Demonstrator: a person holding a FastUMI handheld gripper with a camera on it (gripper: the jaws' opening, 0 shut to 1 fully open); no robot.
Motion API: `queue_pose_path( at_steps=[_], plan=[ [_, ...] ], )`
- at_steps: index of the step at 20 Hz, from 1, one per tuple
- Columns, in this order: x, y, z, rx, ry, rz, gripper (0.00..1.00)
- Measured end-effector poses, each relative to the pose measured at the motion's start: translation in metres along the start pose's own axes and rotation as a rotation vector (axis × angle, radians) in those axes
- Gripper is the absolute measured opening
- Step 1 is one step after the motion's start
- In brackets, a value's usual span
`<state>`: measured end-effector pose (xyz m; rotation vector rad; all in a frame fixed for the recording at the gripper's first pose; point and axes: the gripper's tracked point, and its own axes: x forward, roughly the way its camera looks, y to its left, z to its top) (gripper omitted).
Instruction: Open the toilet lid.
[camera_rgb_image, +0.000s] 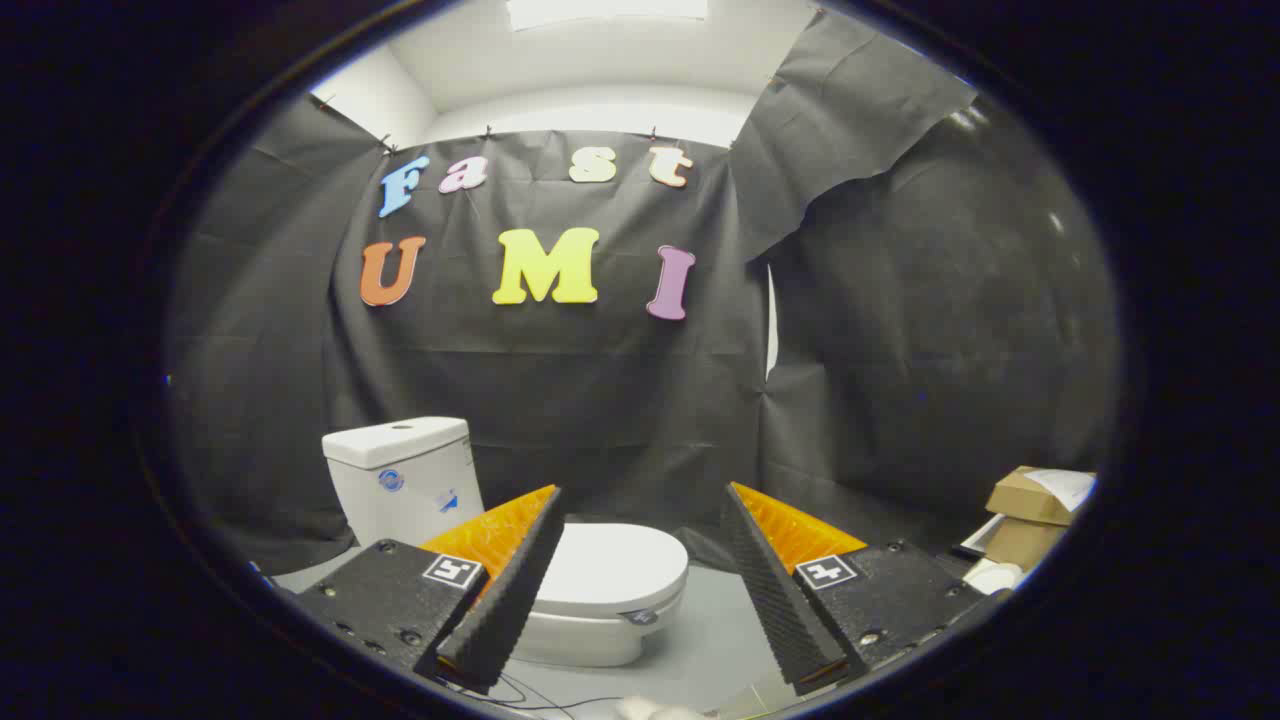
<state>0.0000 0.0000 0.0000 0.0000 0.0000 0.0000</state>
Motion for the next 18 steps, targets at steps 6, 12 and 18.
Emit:
queue_pose_path(
  at_steps=[6,12,18],
  plan=[
    [0.0,0.004,-0.001,-0.003,0.007,0.002,0.99],
    [0.001,0.01,-0.001,-0.003,0.014,0.012,0.99],
    [0.01,0.014,-0.003,-0.002,0.02,0.013,0.99]
  ],
)
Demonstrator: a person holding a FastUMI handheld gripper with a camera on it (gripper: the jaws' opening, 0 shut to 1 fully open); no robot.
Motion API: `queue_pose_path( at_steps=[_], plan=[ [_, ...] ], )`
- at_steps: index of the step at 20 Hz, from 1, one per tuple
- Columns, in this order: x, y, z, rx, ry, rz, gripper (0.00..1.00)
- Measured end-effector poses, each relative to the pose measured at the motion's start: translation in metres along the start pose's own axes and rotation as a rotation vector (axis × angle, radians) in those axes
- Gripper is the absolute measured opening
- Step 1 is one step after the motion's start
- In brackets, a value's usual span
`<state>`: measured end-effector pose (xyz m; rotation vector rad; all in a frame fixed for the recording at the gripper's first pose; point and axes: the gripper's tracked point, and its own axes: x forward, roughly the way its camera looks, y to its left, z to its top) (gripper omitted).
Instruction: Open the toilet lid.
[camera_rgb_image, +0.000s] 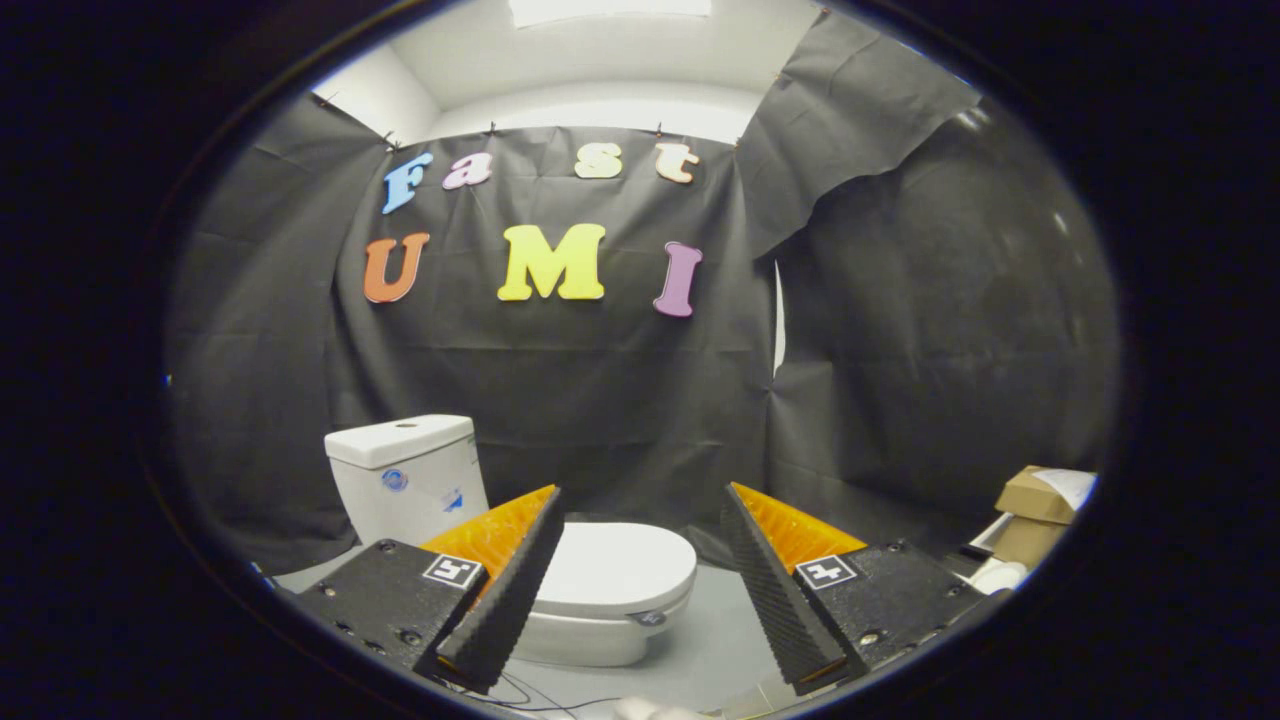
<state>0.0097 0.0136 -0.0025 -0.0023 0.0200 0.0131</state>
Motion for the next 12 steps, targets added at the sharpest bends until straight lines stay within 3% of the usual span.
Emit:
queue_pose_path(
  at_steps=[6,12],
  plan=[
    [0.028,0.002,-0.001,0.015,0.008,0.005,0.99],
    [0.089,-0.006,0.009,0.061,-0.012,0.03,0.99]
  ],
)
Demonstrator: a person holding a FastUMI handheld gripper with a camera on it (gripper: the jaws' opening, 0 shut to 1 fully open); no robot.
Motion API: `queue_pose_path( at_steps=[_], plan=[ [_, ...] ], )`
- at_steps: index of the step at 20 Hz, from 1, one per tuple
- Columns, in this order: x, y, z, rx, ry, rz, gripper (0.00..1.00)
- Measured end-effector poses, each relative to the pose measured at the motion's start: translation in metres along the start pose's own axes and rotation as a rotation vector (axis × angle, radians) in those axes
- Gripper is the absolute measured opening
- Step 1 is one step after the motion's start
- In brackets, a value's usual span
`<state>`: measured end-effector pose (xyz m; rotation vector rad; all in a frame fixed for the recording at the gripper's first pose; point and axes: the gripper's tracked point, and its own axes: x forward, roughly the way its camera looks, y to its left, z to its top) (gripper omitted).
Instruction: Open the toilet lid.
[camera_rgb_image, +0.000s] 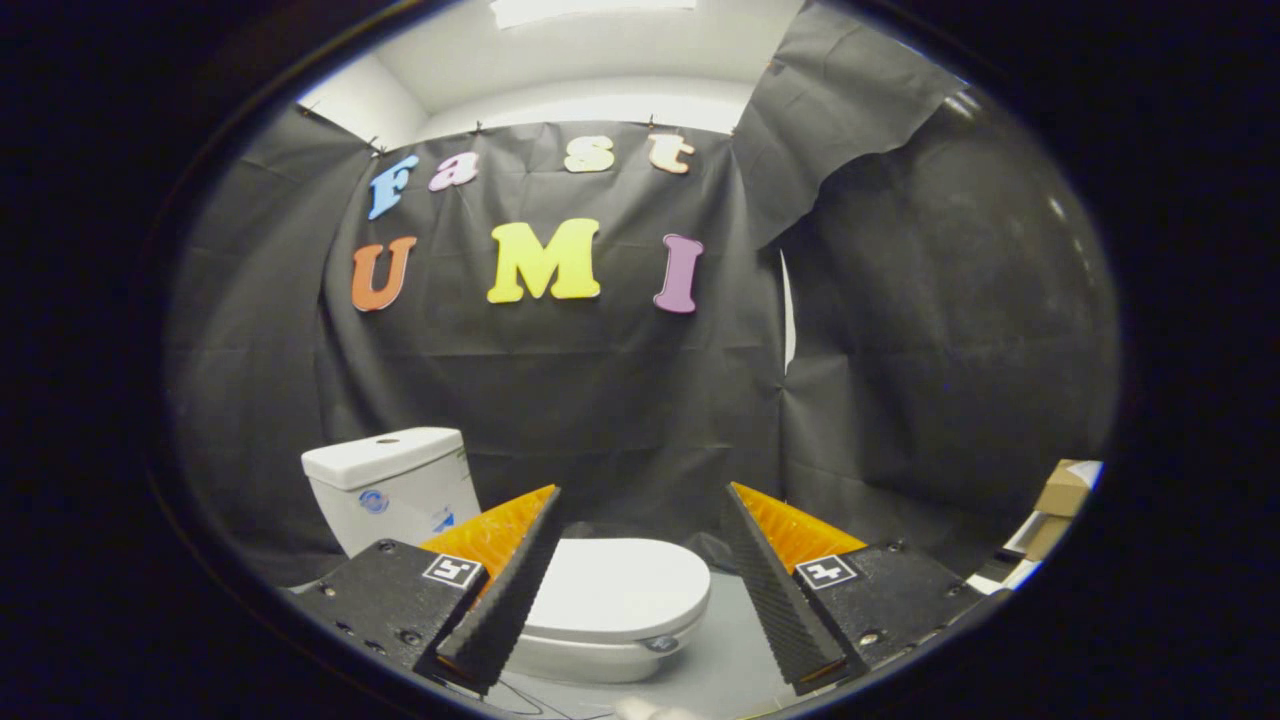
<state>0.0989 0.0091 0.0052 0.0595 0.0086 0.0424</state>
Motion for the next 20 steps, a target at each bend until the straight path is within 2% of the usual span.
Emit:
queue_pose_path(
  at_steps=[4,10,16,18,20],
  plan=[
    [0.051,-0.021,-0.032,0.116,0.069,0.037,0.99],
    [0.109,-0.06,-0.112,0.311,0.232,0.02,1.0],
    [0.136,-0.066,-0.206,0.42,0.421,0.052,1.0],
    [0.135,-0.06,-0.239,0.46,0.481,0.086,1.0],
    [0.135,-0.062,-0.254,0.508,0.504,0.094,1.0]
  ],
)
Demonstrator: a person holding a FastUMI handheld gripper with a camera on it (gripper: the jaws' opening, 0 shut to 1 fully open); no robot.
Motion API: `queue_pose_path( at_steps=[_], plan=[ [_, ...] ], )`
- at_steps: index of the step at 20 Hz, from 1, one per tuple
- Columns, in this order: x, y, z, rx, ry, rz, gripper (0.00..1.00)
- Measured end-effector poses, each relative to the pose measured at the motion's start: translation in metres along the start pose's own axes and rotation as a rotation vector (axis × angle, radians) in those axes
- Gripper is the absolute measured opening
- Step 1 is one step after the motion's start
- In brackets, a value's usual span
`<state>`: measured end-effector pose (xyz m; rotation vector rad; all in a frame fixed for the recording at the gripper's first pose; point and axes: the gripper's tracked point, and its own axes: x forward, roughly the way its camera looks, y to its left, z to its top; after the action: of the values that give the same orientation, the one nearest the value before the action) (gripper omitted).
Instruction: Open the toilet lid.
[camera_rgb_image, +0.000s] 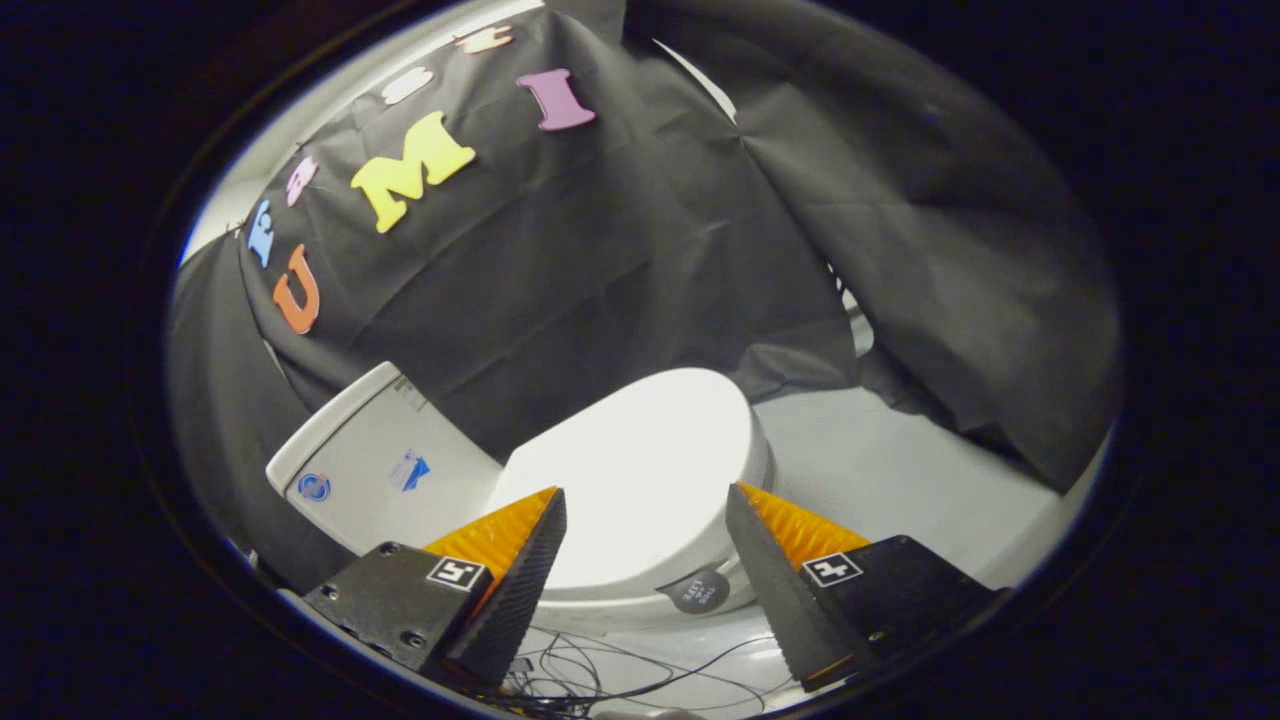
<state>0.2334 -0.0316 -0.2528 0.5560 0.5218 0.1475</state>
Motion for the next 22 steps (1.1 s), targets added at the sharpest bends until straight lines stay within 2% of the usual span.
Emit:
queue_pose_path(
  at_steps=[8,11,16,22],
  plan=[
    [0.013,-0.038,-0.045,0.201,0.078,0.013,0.98],
    [0.017,-0.043,-0.057,0.327,0.122,0.025,0.98],
    [0.026,-0.053,-0.084,0.447,0.202,0.038,0.92],
    [0.04,-0.039,-0.093,0.575,0.232,0.109,0.66]
  ],
)
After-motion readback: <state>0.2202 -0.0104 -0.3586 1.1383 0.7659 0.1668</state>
